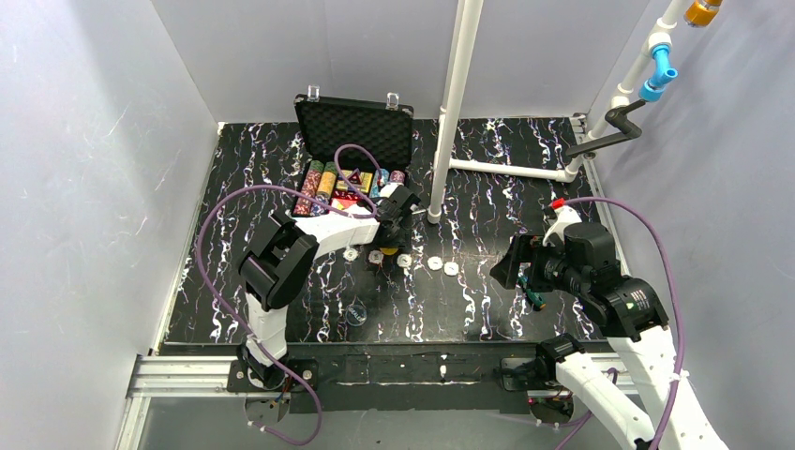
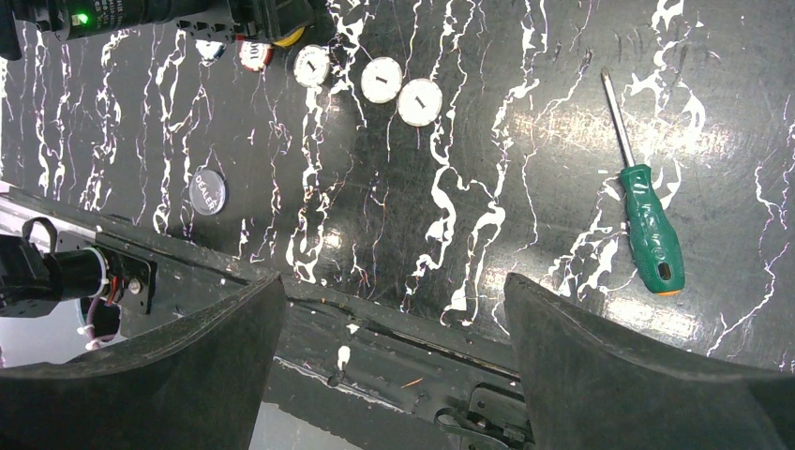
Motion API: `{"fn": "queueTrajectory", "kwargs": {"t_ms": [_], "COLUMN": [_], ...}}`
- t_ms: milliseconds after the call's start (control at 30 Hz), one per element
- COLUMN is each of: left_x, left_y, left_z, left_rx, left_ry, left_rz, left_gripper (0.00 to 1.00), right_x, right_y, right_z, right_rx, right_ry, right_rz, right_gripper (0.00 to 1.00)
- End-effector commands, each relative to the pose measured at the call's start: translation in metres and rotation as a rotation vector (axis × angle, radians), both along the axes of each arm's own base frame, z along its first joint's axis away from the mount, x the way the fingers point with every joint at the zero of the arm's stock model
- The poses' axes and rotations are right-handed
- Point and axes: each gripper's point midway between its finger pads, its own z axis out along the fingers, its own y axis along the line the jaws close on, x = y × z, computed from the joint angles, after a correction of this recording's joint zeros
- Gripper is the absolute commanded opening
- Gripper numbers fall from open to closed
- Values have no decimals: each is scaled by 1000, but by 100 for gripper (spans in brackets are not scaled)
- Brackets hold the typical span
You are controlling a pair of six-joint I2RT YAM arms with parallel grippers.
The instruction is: Pack up texas hold em set
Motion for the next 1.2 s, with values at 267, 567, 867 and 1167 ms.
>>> {"fn": "queueTrajectory", "kwargs": {"t_ms": [267, 567, 867, 1167], "left_x": [-10, -24, -43, -27], "left_y": [-5, -5, -8, 29], "left_z": [-6, 17, 47, 91], "left_rx": [-19, -65, -160, -71], "left_ry": [18, 6, 17, -99], "left_rz": [-6, -62, -92, -90], "left_gripper": [44, 26, 15, 10], "right_x": [7, 8, 8, 9], "right_y": [3, 4, 5, 5], "right_z": [4, 4, 3, 1], "right_rx": [12, 18, 18, 13], "right_ry": [-27, -28, -26, -12], "right_rz": [-3, 2, 3, 4], "right_gripper": [93, 93, 93, 93]}}
